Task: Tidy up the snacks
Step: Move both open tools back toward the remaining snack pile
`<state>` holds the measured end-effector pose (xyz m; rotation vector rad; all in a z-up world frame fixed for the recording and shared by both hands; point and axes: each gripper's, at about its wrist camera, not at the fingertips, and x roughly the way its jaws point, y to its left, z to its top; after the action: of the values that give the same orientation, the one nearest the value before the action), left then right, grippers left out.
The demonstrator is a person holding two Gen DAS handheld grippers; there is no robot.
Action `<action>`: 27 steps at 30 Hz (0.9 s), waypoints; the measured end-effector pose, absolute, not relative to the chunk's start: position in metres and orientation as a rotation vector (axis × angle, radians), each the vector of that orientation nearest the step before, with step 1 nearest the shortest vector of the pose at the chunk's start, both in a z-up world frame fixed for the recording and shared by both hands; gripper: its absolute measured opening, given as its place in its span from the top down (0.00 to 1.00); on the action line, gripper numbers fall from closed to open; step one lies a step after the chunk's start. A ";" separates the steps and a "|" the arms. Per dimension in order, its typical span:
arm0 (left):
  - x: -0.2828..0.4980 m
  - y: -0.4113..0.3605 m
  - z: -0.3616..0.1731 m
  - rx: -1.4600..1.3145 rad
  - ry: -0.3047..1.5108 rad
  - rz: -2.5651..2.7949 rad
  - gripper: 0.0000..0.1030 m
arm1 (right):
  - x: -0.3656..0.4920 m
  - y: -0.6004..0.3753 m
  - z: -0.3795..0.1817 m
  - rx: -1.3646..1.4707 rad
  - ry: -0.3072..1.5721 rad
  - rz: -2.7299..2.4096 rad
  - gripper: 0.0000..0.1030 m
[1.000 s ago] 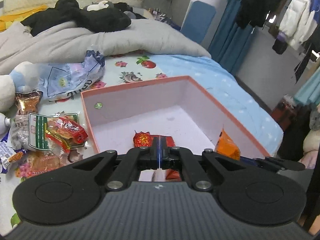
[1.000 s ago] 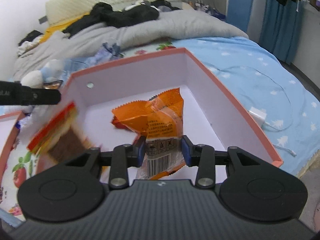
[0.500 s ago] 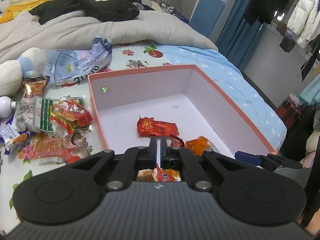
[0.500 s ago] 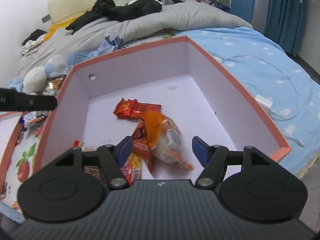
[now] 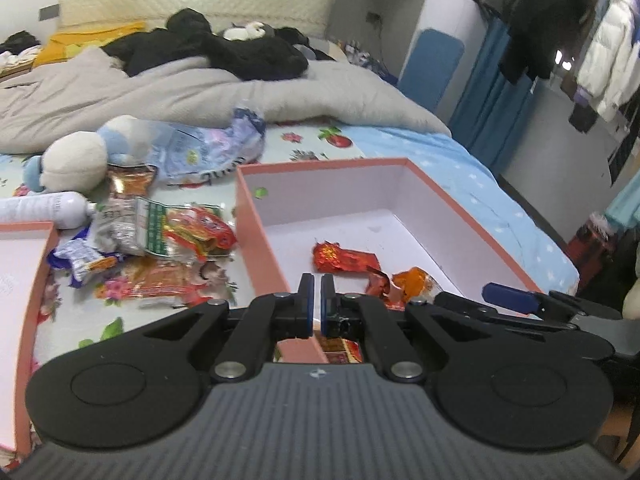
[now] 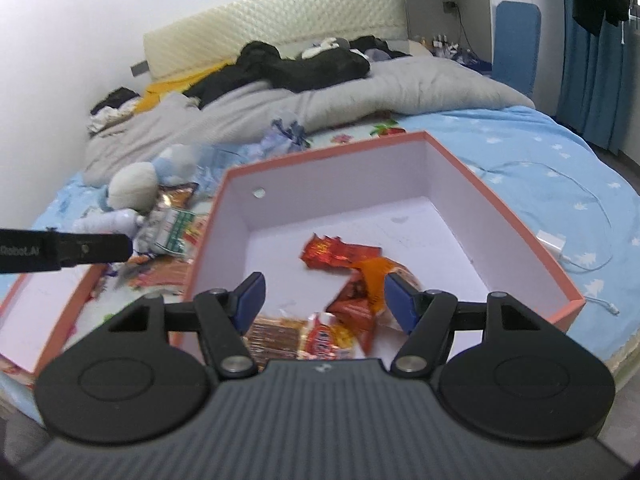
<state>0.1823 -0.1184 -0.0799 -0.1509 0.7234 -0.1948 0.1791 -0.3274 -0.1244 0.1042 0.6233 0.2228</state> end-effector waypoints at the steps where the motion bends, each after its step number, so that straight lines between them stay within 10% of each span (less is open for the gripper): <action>1: 0.178 -0.113 -0.079 -0.158 0.715 -0.183 0.99 | 0.177 -0.325 -0.124 0.106 0.616 0.225 0.34; 27: 0.088 -0.013 -0.099 -0.234 0.662 -0.008 0.99 | 0.104 -0.247 -0.132 0.130 0.562 0.384 0.34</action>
<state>0.0879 -0.0126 -0.0985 -0.2337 0.6620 -0.0076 0.1038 -0.2465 -0.1325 0.1301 0.5624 0.3844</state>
